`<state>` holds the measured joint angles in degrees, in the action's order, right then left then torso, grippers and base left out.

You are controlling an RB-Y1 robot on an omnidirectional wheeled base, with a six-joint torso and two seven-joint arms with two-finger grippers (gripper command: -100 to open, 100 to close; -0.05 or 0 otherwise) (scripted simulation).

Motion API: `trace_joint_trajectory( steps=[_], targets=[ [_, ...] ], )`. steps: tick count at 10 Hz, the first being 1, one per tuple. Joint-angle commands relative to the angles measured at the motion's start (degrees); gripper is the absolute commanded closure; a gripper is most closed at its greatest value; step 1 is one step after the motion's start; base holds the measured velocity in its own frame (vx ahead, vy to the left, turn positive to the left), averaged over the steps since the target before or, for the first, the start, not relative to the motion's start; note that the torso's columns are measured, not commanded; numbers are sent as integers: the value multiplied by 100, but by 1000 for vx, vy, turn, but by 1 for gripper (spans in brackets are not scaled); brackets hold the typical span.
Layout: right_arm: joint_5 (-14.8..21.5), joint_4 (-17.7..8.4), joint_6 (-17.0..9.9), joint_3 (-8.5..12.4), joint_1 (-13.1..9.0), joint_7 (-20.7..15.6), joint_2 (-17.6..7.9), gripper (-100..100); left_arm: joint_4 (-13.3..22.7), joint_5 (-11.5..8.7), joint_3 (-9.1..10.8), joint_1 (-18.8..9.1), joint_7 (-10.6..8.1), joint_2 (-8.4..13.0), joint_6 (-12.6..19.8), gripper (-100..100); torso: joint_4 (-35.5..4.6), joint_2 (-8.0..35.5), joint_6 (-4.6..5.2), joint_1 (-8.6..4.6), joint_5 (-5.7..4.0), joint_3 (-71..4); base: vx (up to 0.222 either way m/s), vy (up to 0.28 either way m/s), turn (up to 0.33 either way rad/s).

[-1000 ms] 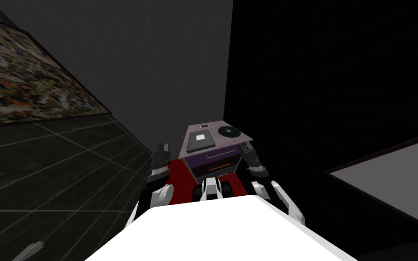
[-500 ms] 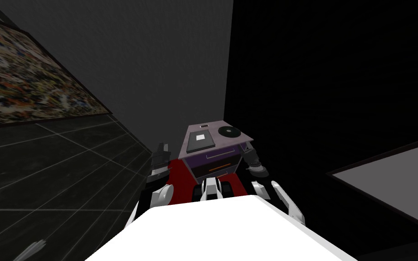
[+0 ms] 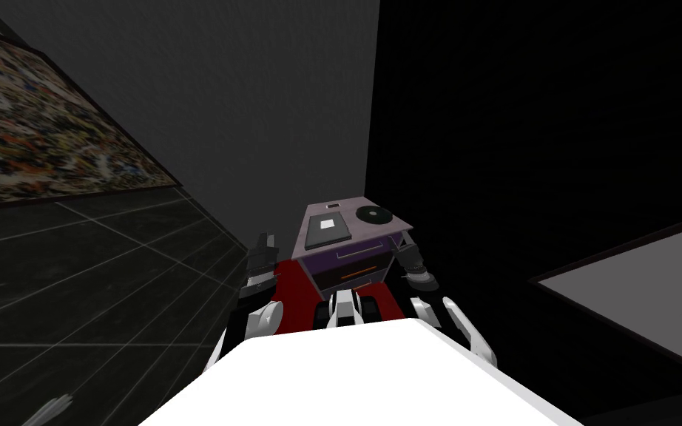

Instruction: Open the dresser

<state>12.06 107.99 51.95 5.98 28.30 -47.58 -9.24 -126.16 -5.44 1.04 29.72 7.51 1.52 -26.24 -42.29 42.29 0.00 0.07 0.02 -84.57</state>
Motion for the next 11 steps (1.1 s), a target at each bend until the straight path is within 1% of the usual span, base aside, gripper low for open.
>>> trace_joint_trajectory(
  steps=[1, 3, 4, 6, 7, 9, 10, 11],
  targets=[
    [76, -186, 214, 91, 25, -405, 80, -100, 0, 0, 0, 0, 0, 0, 0, 0, 0, 0, 0, -4, 0, 0, -5, 9, -17],
    [152, -355, 409, 176, 46, -735, 123, -100, 0, 0, 0, 0, 0, 0, 0, 0, 0, -2, 0, -15, -4, -1, 2, 21, 15],
    [152, -355, 409, 176, 46, -785, 123, -100, 0, 0, 0, 0, 0, 0, 0, 0, 1, -3, -1, 3, 0, -2, -4, 37, -11],
    [239, -541, 632, 271, 72, -1150, 139, -100, 0, 0, 0, 0, 0, 0, 0, 0, 0, -1, 0, 2, 1, -1, 0, 65, 0],
    [239, -541, 632, 271, 72, -1216, 139, -100, 0, 0, 0, 0, 0, 0, 0, 0, 0, 1, 1, 0, 0, 0, -5, 38, -22],
    [239, -541, 632, 271, 72, -1216, 139, -100, 0, 0, 0, 0, 0, 0, 0, 0, 0, -2, 0, -26, -7, -1, 9, -12, 37],
    [285, -639, 751, 322, 85, -1446, 137, -100, 0, 0, 0, 0, 0, 1, 0, 0, 1, -5, -1, -24, -7, -3, -3, 4, -12],
    [285, -639, 751, 322, 85, -1446, 137, -100, 0, 0, 0, 0, 0, 0, 0, 0, 0, 1, 2, -7, -2, 0, -7, 11, -30]
  ],
)
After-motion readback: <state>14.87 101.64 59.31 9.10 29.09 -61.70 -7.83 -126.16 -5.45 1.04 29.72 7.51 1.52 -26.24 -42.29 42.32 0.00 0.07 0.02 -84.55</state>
